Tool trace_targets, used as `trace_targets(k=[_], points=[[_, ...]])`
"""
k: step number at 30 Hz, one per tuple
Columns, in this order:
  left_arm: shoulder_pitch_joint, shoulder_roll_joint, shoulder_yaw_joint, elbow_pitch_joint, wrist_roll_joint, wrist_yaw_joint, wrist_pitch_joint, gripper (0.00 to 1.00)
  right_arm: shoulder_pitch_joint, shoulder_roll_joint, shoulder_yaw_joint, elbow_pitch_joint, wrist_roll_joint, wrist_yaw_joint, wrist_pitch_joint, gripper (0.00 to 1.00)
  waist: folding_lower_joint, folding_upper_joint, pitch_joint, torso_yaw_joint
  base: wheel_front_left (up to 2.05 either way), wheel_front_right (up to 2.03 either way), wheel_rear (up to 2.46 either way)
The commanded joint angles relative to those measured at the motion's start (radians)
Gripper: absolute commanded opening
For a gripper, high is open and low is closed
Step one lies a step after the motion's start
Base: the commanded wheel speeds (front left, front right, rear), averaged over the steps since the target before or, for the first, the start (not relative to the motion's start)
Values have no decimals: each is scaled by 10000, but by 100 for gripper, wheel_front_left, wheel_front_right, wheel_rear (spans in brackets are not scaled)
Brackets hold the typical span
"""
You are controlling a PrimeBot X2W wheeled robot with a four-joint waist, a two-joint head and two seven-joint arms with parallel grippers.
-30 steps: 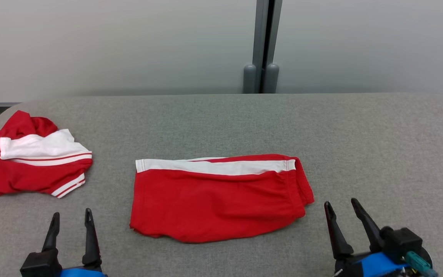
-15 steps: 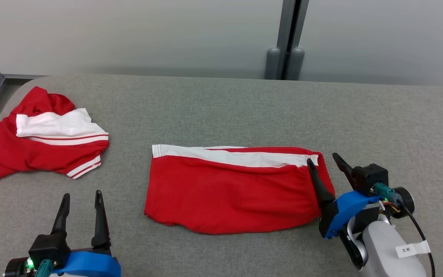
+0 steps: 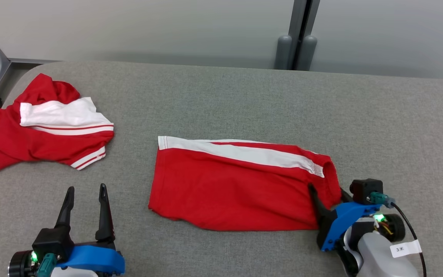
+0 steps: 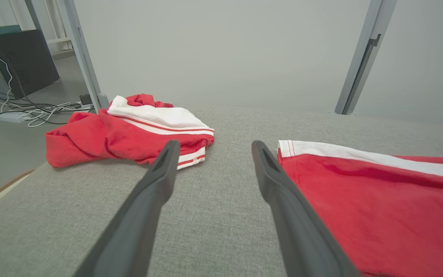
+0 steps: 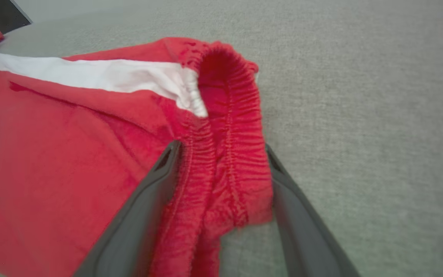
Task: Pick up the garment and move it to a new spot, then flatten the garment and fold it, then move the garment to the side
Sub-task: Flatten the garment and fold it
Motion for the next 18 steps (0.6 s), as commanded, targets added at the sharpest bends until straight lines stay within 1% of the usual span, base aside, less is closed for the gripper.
trace_targets(k=[1, 3, 5, 6, 7, 8, 9, 12, 16, 18], points=[[-208, -10, 67, 17, 54, -27, -45, 100, -47, -12, 471, -16, 805, 5, -44, 100, 0, -1, 20, 6, 0, 0, 0], [-245, -20, 91, 31, 46, -50, -45, 100, -54, -12, 1090, -97, 1493, 5, -85, 100, 0, -1, 36, -18, 0, 0, 0], [-249, -37, 102, 41, 59, -58, -45, 100, -175, -14, 1504, -32, 1812, 5, -156, 100, 0, -1, 45, -41, 0, 0, 0], [-253, -45, 103, 47, 65, -60, -45, 100, -222, -17, 1634, 16, 1961, 5, -188, 47, 0, -1, 51, -48, 0, 0, 0], [-274, -45, 107, 61, 68, -70, -45, 100, -263, -15, 1732, 79, 2072, 5, -235, 7, 0, -1, 58, -52, 0, 0, 0], [-274, -45, 107, 61, 68, -70, -45, 100, -263, -15, 1732, 79, 2072, 5, -235, 7, 0, -1, 58, -52, 0, 0, 0], [-297, -52, 111, 64, 74, -79, -45, 100, -314, -15, 1817, 136, 2178, 5, -277, 0, 0, -1, 61, -60, 0, 0, 0], [-305, -65, 153, 66, 85, -71, -45, 100, -556, -26, 1833, 319, 2270, 3, -386, 0, 0, -1, 44, -122, 0, 0, 0], [-99, -79, 280, 62, 48, -43, -45, 100, -640, -48, 1591, 531, 2109, 3, -444, 0, 0, -1, -109, -346, 0, 0, 0], [-1, -80, 356, 40, 57, -40, -45, 100, -566, -258, 1410, 418, 2055, 3, -452, 0, 0, -1, -210, -496, 0, 0, 0]])
